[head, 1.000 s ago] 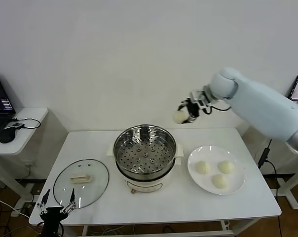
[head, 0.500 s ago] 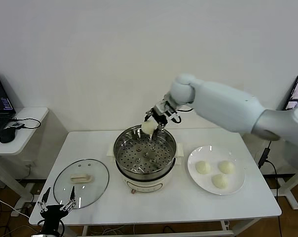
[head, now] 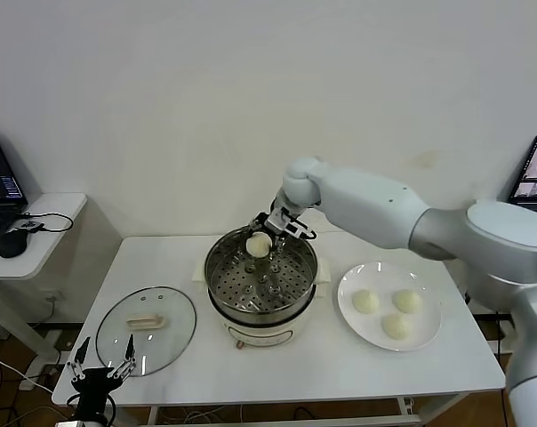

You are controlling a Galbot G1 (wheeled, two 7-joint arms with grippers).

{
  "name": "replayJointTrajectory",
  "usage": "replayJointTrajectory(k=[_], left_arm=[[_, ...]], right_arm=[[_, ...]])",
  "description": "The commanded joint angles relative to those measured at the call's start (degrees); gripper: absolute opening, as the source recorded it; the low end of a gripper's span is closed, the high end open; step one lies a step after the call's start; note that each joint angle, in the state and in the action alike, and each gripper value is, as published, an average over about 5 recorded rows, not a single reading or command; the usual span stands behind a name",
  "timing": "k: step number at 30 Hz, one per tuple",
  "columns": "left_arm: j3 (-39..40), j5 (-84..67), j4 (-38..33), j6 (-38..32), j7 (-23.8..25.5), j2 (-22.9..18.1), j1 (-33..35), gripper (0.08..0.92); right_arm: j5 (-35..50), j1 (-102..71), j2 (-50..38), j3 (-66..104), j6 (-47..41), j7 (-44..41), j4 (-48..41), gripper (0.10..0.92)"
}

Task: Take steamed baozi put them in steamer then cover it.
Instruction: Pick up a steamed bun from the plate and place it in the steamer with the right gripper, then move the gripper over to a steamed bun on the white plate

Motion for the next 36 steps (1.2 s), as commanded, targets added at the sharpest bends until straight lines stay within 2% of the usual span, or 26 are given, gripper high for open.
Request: replayJointTrajectory(k=[1, 7, 13, 17, 20, 23, 28, 36], left_arm=[[0.0, -0.1, -0.1, 0.0, 0.0, 0.0, 0.0, 0.823], [0.0, 0.0, -0.5, 0.0, 0.0, -0.5, 0.3, 0.823], [-0.2, 0.0, -1.0, 0.0, -0.1, -0.7, 0.6, 0.823], [-0.6, -0.1, -1.7, 0.1, -0.1, -1.0, 0.9, 0.823], [-0.9, -0.3, -2.4, 0.3, 0.0, -1.0, 1.1, 0.823], [-1.2, -0.5, -2.7, 0.7, 0.0, -0.7, 1.2, 0.823], [-1.6, -0.8, -3.1, 1.5, 0.0, -0.3, 1.3, 0.823], [-1.6, -1.0, -3.2, 1.3, 0.0, 0.3, 0.8, 0.823]], right_arm=[[-5.9, -1.4, 2.0, -0.1, 4.3, 2.0, -3.1, 0.629], [-8.0, -2.2, 2.2, 0.5, 5.2, 3.1, -3.9, 0.684], [-4.8, 0.1, 0.5, 0.6, 3.5, 2.1, -0.7, 0.806], [7.1, 5.3, -4.0, -1.0, -5.9, -3.7, 8.4, 0.821], [17.7, 9.5, -9.1, -1.6, -18.5, -8.7, 16.8, 0.822], [23.0, 12.4, -14.9, -0.9, -31.0, -12.4, 22.3, 0.823], [25.5, 14.0, -26.2, 0.1, -41.0, -13.5, 28.7, 0.823], [22.4, 10.5, -44.9, 0.9, -44.0, -11.6, 39.6, 0.823]])
